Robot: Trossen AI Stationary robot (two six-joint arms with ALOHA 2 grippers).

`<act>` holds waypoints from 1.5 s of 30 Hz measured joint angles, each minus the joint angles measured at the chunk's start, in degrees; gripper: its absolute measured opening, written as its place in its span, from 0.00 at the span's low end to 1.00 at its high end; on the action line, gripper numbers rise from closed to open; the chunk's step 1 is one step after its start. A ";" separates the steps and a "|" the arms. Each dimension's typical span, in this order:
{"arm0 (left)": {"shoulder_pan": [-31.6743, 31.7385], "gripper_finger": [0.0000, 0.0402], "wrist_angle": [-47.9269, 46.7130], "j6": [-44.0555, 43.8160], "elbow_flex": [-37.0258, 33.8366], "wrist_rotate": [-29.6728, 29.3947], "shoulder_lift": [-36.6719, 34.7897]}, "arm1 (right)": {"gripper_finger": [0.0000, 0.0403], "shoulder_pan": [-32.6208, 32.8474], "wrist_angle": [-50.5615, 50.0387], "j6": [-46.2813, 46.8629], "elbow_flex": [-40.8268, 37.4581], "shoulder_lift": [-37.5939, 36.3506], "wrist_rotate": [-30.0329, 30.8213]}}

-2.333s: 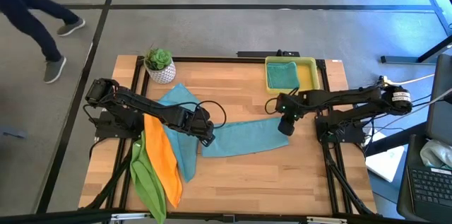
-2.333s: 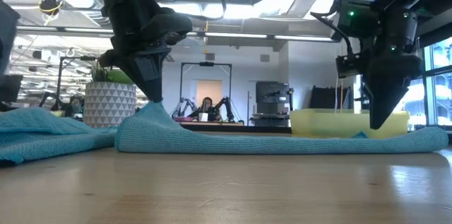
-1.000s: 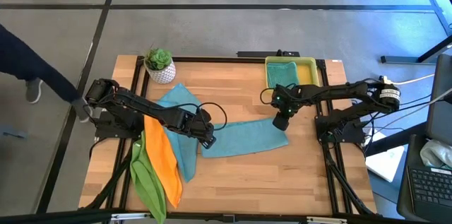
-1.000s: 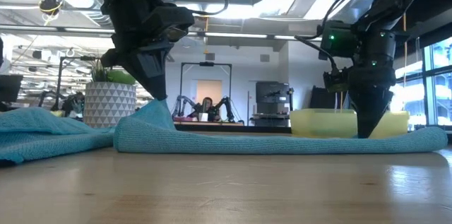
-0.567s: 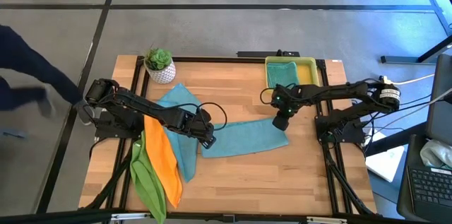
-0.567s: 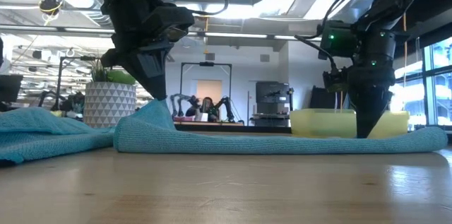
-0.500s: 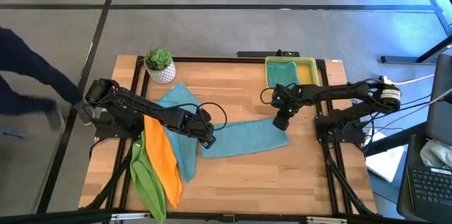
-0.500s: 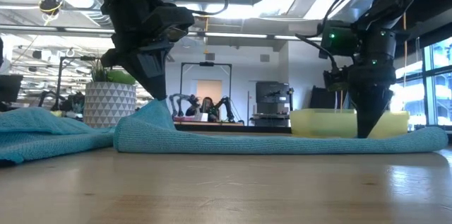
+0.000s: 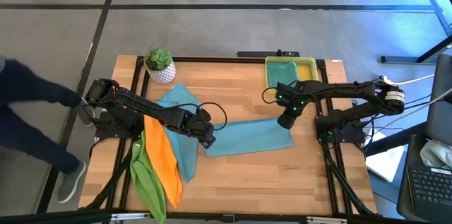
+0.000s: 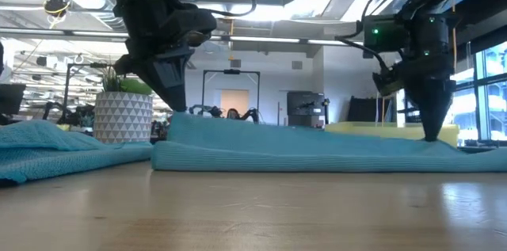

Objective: Fold microfiber towels
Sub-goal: Fold the right blue microfiber towel

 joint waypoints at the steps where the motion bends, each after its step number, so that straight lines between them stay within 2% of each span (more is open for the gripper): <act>1: 0.00 0.00 -0.02 0.13 0.00 -0.24 0.00 | 0.01 0.09 -0.52 -0.03 0.00 -0.17 0.01; 11: 2.00 0.00 0.00 4.96 0.00 -4.89 0.00 | 0.01 0.60 -0.63 -1.25 -0.04 -0.75 4.84; 22: 6.21 0.00 1.16 10.13 0.00 -4.18 0.00 | 0.03 0.58 0.11 -1.11 -1.47 -0.75 6.56; 29: 5.92 0.00 1.81 11.91 0.00 -1.86 0.00 | 0.11 0.58 1.56 1.59 -1.84 -0.75 6.27; 39: 6.02 0.14 -0.56 11.86 0.00 -5.16 0.00 | 0.24 0.58 1.52 3.38 -1.84 -0.75 6.47; 45: 6.00 0.18 -2.36 11.81 0.00 -4.81 -0.18 | 0.26 0.58 1.96 5.86 -1.84 -0.75 1.61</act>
